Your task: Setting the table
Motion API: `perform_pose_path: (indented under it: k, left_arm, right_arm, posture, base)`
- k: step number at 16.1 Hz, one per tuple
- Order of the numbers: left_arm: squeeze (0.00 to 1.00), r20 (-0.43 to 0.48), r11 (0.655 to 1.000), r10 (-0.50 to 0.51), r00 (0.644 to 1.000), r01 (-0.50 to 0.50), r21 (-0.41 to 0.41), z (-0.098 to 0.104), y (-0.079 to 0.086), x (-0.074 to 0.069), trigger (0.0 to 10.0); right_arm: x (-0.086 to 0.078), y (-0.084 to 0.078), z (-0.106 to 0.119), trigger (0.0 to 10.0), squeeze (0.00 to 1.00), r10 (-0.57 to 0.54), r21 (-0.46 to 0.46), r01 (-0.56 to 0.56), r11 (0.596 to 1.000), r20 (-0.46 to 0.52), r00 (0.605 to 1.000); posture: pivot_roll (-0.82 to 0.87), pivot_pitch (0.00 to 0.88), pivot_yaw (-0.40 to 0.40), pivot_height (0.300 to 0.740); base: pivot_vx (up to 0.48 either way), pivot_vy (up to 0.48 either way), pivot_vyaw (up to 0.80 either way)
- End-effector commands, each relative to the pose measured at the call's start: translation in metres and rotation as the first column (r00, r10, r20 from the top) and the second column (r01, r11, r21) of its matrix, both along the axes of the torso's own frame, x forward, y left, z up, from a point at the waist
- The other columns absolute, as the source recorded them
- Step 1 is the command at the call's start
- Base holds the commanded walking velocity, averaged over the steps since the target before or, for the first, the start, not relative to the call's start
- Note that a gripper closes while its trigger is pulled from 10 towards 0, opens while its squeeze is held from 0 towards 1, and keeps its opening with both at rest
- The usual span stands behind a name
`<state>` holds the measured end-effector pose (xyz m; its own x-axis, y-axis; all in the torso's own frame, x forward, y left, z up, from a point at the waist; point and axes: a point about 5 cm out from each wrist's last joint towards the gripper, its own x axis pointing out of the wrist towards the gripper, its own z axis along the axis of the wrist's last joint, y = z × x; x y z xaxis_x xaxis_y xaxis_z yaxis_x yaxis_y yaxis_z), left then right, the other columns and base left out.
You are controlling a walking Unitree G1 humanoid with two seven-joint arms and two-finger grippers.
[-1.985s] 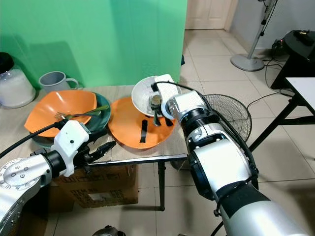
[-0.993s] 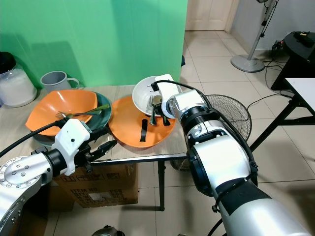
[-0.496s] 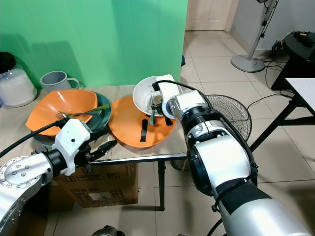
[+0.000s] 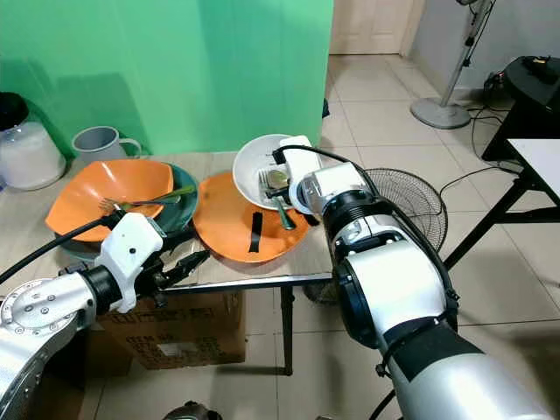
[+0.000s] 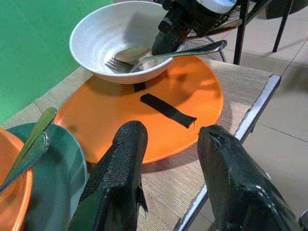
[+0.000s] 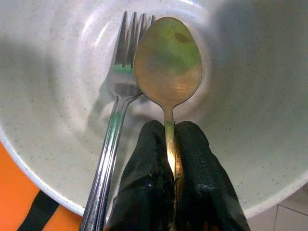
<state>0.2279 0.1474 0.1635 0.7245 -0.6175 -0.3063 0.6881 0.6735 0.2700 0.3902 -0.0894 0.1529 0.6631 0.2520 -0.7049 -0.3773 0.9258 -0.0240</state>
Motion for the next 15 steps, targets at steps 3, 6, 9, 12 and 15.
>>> perform_pose_path:
  k: [3,6,9,12,15]
  left_arm:
    - [0.00,0.020,1.000,-0.006,1.000,0.006,0.009,0.004,-0.002,0.004,10.0]
    - [0.00,0.035,1.000,-0.007,0.999,0.006,0.010,0.006,-0.002,0.007,10.0]
    - [0.00,0.051,1.000,-0.006,0.999,0.006,0.002,0.010,-0.003,0.012,10.0]
    - [0.00,0.085,0.998,0.016,0.996,-0.011,-0.059,0.014,-0.012,0.018,10.0]
    - [0.00,0.144,0.989,0.086,0.986,-0.067,-0.131,0.018,-0.027,0.027,10.0]
  right_arm:
    - [0.007,0.007,0.022,0.0,0.00,0.010,0.039,-0.012,0.999,0.058,0.998]
    - [0.012,0.009,0.041,0.0,0.00,0.013,0.066,-0.019,0.998,0.098,0.995]
    - [0.017,0.004,0.062,0.0,0.00,0.001,0.110,-0.017,0.994,0.141,0.990]
    - [0.018,-0.008,0.091,0.0,0.00,0.005,0.231,-0.103,0.968,0.390,0.921]
    - [-0.017,-0.033,0.099,0.0,0.00,-0.080,0.317,-0.135,0.939,0.581,0.810]
  posture:
    - [0.07,0.000,0.022,0.740]
    - [0.07,0.000,0.029,0.740]
    - [0.07,0.000,0.039,0.740]
    - [0.05,0.000,0.052,0.740]
    - [0.03,0.000,0.071,0.740]
  base:
    - [0.000,0.000,0.00]
    - [0.000,0.000,0.00]
    - [0.000,0.000,0.00]
    - [0.000,0.000,0.00]
    - [0.000,0.000,0.00]
